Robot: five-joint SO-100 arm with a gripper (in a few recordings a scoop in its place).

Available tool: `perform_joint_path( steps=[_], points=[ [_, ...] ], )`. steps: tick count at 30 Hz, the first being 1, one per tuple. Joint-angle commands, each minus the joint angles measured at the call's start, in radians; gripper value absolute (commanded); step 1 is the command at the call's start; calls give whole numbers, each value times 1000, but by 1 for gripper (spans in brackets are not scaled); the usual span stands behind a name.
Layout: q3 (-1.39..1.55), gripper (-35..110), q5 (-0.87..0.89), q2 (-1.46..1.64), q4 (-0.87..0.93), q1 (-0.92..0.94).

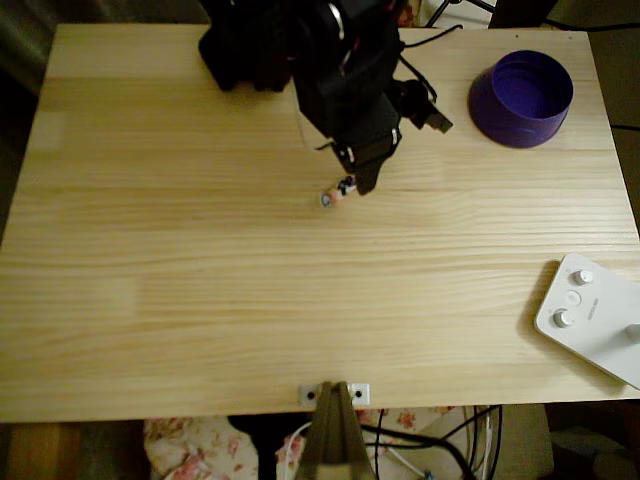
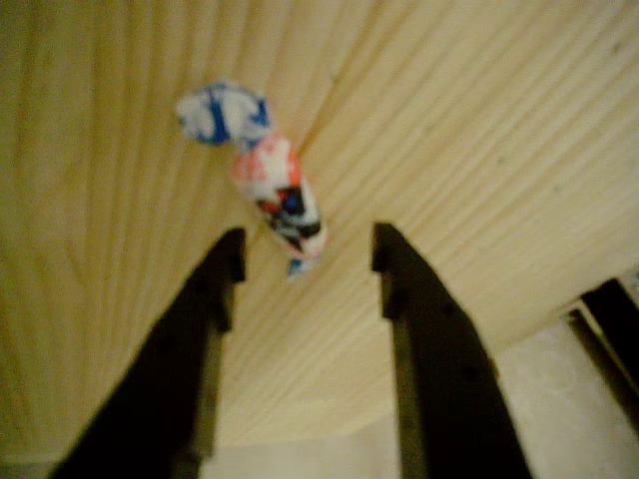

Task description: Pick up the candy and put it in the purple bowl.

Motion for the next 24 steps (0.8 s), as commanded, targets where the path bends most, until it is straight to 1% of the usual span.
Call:
perform_joint_path(
  steps=[1, 24],
  points=[
    [2, 18, -20, -3, -12, 5],
    [54, 17, -52, -98, -103, 46]
  ],
)
